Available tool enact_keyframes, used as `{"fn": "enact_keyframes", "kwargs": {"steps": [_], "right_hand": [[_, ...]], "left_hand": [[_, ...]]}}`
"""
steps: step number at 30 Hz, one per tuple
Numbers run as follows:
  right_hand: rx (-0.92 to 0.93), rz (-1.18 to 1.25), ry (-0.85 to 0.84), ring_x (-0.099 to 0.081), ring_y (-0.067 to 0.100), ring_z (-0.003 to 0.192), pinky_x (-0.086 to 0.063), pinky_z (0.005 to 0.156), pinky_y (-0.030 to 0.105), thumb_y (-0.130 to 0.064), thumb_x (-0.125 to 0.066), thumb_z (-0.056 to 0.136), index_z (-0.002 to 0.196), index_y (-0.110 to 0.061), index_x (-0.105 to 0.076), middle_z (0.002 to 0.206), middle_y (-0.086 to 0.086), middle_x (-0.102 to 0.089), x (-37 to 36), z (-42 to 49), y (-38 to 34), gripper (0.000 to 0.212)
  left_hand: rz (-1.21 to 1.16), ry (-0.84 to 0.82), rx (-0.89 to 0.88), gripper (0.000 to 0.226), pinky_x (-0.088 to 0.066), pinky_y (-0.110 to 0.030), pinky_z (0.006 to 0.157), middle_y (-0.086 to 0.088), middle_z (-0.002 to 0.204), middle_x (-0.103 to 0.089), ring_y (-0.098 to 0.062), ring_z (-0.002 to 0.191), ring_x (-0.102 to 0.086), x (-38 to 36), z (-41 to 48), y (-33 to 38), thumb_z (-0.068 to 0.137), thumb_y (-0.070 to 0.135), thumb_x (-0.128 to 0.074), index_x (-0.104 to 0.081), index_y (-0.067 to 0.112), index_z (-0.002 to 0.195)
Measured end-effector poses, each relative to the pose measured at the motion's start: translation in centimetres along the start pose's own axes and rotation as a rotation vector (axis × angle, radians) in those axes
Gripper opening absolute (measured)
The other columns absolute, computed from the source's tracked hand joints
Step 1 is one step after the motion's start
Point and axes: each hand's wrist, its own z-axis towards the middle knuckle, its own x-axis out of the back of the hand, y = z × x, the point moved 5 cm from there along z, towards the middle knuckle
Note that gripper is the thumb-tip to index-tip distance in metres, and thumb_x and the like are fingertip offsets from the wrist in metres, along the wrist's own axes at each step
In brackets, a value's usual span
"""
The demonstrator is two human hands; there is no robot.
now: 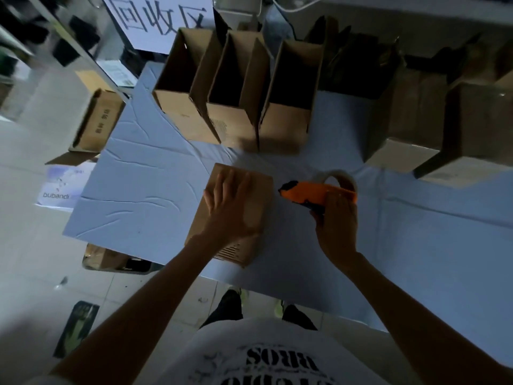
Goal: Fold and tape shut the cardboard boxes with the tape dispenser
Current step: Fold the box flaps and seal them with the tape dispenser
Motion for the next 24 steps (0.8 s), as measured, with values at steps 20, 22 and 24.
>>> {"fn": "enact_keyframes", "kwargs": {"steps": [20, 22, 24], "right_hand": [[0.305, -0.064, -0.020, -0.066, 0.032, 0.090, -0.050, 0.077, 0.032, -0.013, -0.085, 0.066, 0.110, -0.001, -0.058, 0.102, 0.017, -0.065, 2.1, 2.2, -2.6, 0.053], [0.199, 0.059, -0.144, -0.064, 0.024, 0.097, -0.048, 0.080, 0.026, -0.013, -0.083, 0.070, 0.122, -0.008, -0.053, 0.113, 0.013, -0.062, 1.9, 2.5, -1.9, 0.060], [0.108, 0.180, -0.233, -0.056, 0.012, 0.100, -0.043, 0.084, 0.020, -0.013, -0.082, 0.070, 0.129, -0.014, -0.051, 0.118, 0.007, -0.061, 1.9, 2.8, -1.4, 0.067]], "left_hand": [[-0.203, 0.284, -0.494, 0.022, -0.049, -0.027, 0.083, 0.002, 0.103, -0.066, -0.013, 0.090, -0.063, 8.2, 0.9, 4.8, 0.087, 0.020, -0.062, -0.066, 0.020, 0.109], [-0.306, 0.185, -0.421, 0.017, -0.047, -0.024, 0.084, -0.002, 0.101, -0.067, -0.015, 0.092, -0.063, 8.1, 1.2, 4.6, 0.089, 0.016, -0.062, -0.069, 0.015, 0.104], [-0.427, 0.134, -0.294, 0.018, -0.044, -0.017, 0.084, 0.001, 0.103, -0.068, -0.012, 0.096, -0.063, 8.1, 1.6, 4.1, 0.090, 0.015, -0.061, -0.069, 0.015, 0.106]]}}
